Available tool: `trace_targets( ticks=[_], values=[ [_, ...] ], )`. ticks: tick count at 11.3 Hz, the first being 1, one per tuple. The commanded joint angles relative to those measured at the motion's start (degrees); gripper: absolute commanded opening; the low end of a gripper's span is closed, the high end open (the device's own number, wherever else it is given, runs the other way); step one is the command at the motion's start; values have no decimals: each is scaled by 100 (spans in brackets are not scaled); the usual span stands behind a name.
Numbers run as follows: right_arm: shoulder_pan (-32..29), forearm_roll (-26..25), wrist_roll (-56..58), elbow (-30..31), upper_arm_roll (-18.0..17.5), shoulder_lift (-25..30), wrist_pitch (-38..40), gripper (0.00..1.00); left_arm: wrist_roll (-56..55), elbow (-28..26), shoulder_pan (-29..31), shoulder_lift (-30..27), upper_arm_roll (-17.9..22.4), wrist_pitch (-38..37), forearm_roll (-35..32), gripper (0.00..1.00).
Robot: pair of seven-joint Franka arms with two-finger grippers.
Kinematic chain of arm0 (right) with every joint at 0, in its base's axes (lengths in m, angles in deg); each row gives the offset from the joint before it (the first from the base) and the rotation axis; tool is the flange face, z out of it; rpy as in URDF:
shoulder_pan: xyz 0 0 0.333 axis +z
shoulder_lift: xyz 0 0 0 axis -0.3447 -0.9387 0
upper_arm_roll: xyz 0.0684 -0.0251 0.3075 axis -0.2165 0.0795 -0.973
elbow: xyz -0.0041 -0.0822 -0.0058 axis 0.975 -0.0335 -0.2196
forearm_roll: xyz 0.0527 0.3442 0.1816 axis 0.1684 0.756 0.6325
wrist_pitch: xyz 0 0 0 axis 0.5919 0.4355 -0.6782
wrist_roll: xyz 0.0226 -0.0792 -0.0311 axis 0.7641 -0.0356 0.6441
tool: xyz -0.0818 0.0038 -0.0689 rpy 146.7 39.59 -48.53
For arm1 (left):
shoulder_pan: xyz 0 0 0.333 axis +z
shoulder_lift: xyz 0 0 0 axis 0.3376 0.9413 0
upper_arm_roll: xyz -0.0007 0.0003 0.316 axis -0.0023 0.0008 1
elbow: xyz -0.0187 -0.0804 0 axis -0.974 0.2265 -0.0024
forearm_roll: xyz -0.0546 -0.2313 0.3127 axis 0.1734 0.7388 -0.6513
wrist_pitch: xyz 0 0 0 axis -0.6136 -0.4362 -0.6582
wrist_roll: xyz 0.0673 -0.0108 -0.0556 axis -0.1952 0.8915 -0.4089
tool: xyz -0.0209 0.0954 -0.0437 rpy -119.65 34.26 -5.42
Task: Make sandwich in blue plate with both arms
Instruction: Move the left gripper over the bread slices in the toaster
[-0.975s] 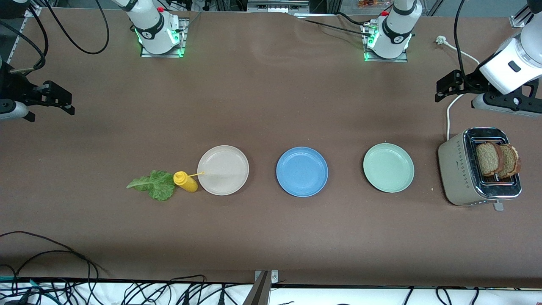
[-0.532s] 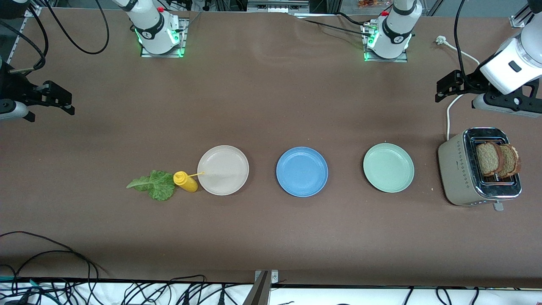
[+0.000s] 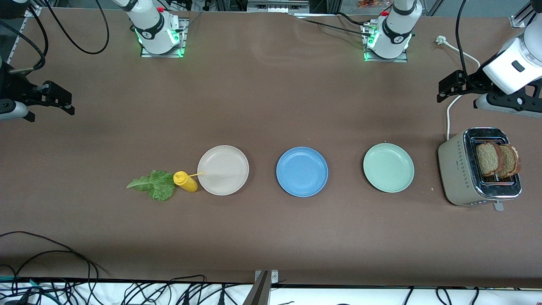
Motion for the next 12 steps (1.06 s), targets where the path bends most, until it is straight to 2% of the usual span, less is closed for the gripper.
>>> trace_targets(
  ticks=[1, 12],
  values=[
    [-30, -9, 15, -64, -8, 3, 119, 100, 134, 196, 41, 81, 20, -118, -82, 100],
    [-65, -17, 24, -46, 1, -6, 119, 100, 143, 187, 243, 98, 38, -118, -100, 100]
  ],
)
